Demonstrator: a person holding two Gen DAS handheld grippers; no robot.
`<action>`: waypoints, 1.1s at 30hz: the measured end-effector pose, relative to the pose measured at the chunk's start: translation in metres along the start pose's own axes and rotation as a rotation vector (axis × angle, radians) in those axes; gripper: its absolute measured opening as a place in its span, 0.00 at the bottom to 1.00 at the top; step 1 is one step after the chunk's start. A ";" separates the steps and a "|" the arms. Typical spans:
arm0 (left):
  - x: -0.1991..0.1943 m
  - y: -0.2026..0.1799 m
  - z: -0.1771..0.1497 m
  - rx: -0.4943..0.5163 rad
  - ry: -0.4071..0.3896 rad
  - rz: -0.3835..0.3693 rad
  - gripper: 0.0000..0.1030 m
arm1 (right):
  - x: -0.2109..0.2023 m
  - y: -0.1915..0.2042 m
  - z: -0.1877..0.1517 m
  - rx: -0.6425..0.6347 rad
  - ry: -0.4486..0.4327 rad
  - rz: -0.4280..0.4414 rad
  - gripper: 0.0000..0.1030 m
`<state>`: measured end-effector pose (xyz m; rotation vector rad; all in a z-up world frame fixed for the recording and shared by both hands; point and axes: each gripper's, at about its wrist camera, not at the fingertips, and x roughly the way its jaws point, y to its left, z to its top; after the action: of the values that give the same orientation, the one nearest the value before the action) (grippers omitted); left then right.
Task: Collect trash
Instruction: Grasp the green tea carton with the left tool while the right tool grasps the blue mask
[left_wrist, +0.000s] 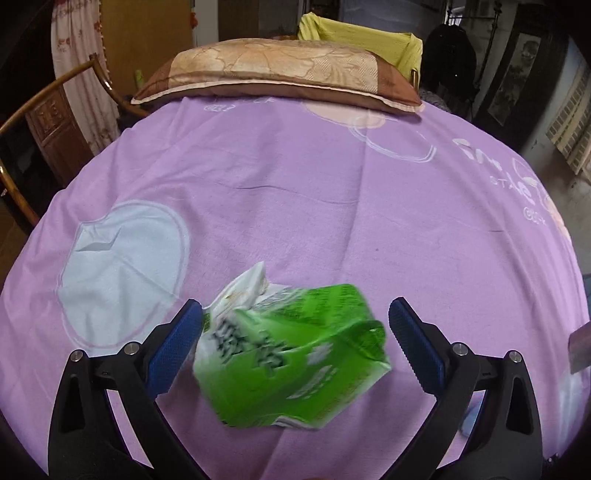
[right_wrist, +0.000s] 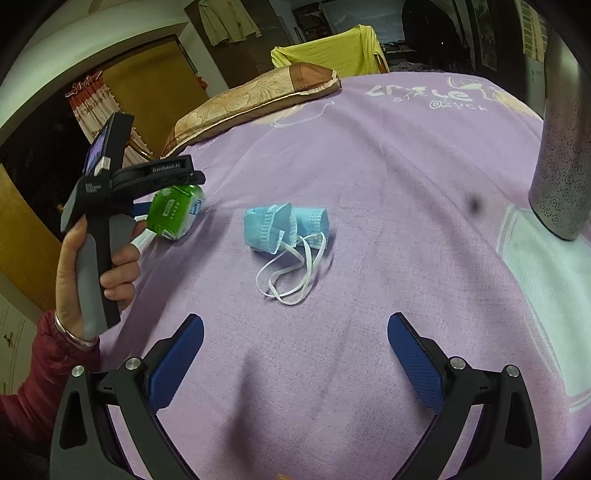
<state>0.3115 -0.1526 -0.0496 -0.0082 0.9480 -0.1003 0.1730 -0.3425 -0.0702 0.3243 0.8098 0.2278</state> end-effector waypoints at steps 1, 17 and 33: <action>0.000 -0.001 -0.002 0.010 -0.014 0.006 0.95 | 0.000 0.000 0.000 0.003 0.003 0.009 0.95; 0.009 -0.020 -0.013 0.198 -0.031 0.109 0.95 | 0.007 -0.007 0.002 0.053 0.033 0.063 0.95; -0.041 0.023 0.008 0.020 -0.145 -0.070 0.95 | 0.007 -0.005 0.002 0.036 0.031 0.054 0.95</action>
<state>0.2961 -0.1263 -0.0125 -0.0298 0.8018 -0.1722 0.1790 -0.3458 -0.0755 0.3772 0.8374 0.2699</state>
